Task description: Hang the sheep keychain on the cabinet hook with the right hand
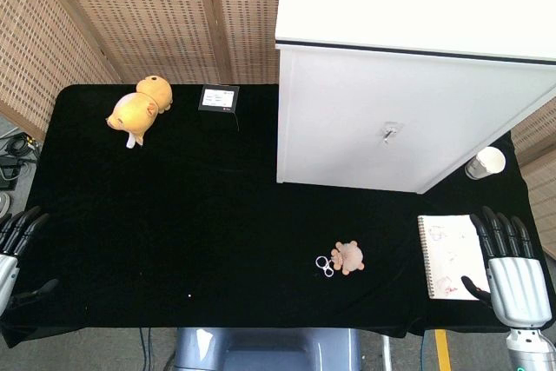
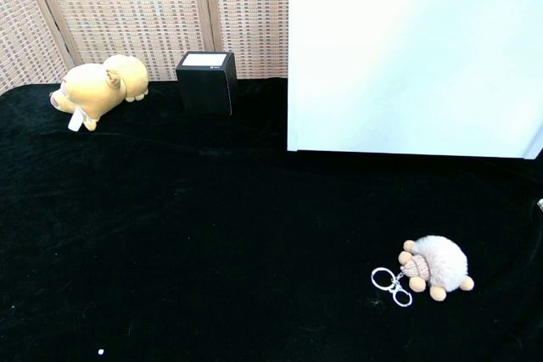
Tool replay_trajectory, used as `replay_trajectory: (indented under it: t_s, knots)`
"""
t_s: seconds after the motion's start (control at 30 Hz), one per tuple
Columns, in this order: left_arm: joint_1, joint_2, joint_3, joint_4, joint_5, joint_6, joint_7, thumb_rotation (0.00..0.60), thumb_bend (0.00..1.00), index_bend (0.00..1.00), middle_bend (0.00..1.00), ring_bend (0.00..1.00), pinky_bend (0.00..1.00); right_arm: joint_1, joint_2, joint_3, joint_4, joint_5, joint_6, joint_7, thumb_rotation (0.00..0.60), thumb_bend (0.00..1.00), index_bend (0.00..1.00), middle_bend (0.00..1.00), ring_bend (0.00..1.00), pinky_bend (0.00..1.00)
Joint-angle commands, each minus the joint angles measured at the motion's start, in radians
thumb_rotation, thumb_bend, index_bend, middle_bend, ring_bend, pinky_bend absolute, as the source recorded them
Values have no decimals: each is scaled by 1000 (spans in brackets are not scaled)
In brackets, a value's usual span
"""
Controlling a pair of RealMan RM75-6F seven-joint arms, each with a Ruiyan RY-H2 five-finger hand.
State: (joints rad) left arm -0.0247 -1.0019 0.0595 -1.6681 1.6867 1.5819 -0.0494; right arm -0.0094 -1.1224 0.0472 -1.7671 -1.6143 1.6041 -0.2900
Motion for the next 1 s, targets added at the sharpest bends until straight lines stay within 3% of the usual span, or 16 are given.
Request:
replay_trajectory:
  t_s: [0.03,0.23,0.3,0.37,0.43,0.5,0.53,0.77,1.0]
  knots:
    - [-1,0,0,1,-1,-4,-1,600,0,0,0,0,0,0,0,0,-1,-1,1,-2,600,0,34,0,0,0]
    - [-4,0,2,-5,5,-10,3,600,0,0,0,0,0,15,-7,3,0,16,-33,-18,600,0,36,16,2,0]
    - [-8,-4,0,-5,4,-15,6,600,0,0,0,0,0,35,-13,15,2,33,-63,-33,600,0,43,143,107,27]
    - [-14,-8,-4,0,-6,-29,8,600,0,0,0,0,0,81,-24,37,15,43,-119,-58,600,0,58,360,342,250]
    - [-20,-13,-9,5,-19,-40,6,600,0,0,0,0,0,130,-31,56,28,58,-183,-76,600,0,98,607,623,685]
    - [-27,-18,-15,12,-33,-55,3,600,0,0,0,0,0,194,-36,73,34,74,-276,-114,600,14,145,754,774,902]
    - [-32,-21,-20,14,-43,-64,4,600,0,0,0,0,0,236,-36,79,30,88,-345,-132,600,33,172,804,826,961]
    - [-47,-27,-36,7,-93,-102,22,600,0,0,0,0,0,443,-59,96,-5,209,-692,-158,600,170,289,888,916,1000]
    - [-61,-37,-47,10,-125,-132,34,600,0,0,0,0,0,602,-194,102,66,396,-876,-257,600,412,357,897,924,1000]
